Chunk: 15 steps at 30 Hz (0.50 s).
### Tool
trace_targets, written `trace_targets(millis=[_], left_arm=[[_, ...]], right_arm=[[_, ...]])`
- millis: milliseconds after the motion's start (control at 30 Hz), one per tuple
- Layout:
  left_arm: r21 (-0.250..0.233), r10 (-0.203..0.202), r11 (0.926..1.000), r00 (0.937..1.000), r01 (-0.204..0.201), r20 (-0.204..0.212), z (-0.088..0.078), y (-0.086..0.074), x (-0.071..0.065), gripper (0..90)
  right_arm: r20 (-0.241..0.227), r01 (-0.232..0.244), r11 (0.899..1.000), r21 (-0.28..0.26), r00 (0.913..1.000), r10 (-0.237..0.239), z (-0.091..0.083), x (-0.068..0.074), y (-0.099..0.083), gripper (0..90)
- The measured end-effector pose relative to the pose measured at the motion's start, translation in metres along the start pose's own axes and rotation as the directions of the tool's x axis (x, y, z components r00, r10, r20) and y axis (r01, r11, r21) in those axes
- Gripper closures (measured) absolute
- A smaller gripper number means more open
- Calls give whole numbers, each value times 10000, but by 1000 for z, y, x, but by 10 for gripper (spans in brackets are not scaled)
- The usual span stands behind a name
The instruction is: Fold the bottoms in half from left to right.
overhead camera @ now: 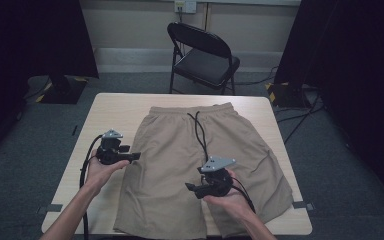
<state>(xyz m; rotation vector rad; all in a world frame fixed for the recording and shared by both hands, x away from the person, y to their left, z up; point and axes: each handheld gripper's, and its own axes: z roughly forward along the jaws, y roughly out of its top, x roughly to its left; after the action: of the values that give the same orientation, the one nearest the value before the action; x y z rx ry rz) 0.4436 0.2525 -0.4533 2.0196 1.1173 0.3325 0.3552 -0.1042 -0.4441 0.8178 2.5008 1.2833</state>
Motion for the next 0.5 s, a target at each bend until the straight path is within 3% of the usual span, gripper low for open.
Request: trace_targets(millis=[67,133,200,267,300,367,400,433,500], left_arm=[[167,-101,9998,9999,100,84,3,3,4,376],[-197,-215,9996,9997,213,-92,11,5,11,380],[-17,-373,9993,9993,373,-86,16,3,14,400],[392,-702,9968,9972,692,248,24,-4,17,402],[796,-293,9964,9995,280,143,30,-9,14,426],[939,-94,9956,9998,76,181,31,-9,14,422],[693,-334,9971,9990,314,289,31,-9,15,422],[505,-649,9967,9973,631,343,29,-10,17,409],[524,-455,9976,9989,447,149,30,-11,17,405]], right_arm=[[-377,3,10000,-37,9993,-5,5,5,6,349],[-677,41,10000,-24,9977,-42,11,11,11,385],[-931,17,10000,-7,9957,-18,15,14,13,408],[-1219,87,10000,-4,9925,-87,22,22,17,425],[-1533,130,9999,113,9881,-111,28,30,20,426],[-1837,329,9992,231,9826,-281,36,38,23,436],[-1837,329,9992,231,9826,-281,36,38,23,436],[-1960,350,9991,219,9801,-300,46,48,26,403],[-2093,449,9989,115,9770,-415,54,57,28,405]])
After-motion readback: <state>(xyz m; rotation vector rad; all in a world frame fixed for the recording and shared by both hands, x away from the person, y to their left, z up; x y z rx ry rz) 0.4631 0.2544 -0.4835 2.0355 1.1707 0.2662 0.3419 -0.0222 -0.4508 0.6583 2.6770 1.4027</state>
